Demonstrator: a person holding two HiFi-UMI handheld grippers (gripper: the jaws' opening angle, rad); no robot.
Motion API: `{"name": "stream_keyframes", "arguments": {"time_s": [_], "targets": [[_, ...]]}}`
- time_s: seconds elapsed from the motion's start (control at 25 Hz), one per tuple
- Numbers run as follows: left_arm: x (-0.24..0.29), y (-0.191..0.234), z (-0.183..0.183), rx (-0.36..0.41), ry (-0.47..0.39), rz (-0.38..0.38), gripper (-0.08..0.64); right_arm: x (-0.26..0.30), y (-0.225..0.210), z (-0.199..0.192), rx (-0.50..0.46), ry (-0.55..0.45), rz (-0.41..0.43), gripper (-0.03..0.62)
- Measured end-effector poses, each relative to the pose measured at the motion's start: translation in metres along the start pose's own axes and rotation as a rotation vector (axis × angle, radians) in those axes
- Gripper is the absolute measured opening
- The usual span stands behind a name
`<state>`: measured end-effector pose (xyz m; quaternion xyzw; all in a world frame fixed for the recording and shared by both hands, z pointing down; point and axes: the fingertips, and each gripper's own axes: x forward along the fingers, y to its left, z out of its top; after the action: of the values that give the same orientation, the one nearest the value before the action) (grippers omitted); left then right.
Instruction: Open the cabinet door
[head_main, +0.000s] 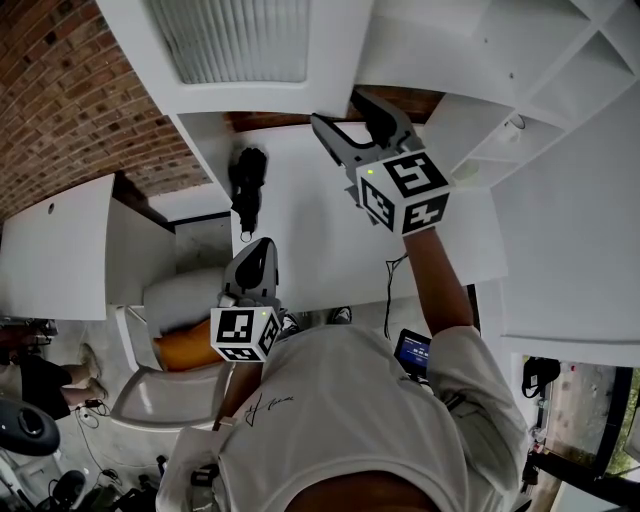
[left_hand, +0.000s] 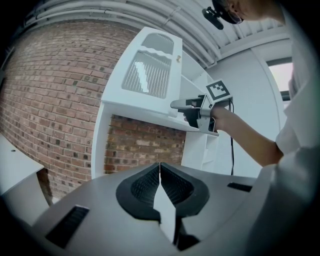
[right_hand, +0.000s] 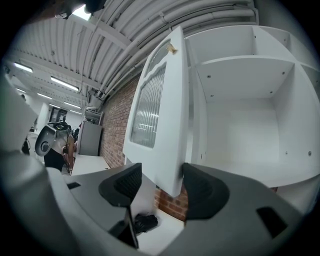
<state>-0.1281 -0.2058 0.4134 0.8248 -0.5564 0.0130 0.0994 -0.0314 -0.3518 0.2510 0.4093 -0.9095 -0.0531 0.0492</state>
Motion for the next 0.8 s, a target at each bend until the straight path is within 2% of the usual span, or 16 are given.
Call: {"name": "stream_keyframes", "arguments": {"time_s": [0.24, 0.36, 0.8], "targets": [[0.001, -0.002, -0.002, -0.003, 0.004, -0.001, 0.017, -0.007, 0.004, 0.0, -0.002, -0.006, 0.002, 0.251], [0.001, -0.002, -0.003, -0.003, 0.006, -0.001, 0.017, -0.011, 0.004, 0.0, -0.001, -0.011, -0.005, 0.167], [0.0, -0.004, -0.004, -0.003, 0.01, -0.005, 0.017, -0.026, 0.015, 0.002, -0.01, -0.021, 0.006, 0.143]]}}
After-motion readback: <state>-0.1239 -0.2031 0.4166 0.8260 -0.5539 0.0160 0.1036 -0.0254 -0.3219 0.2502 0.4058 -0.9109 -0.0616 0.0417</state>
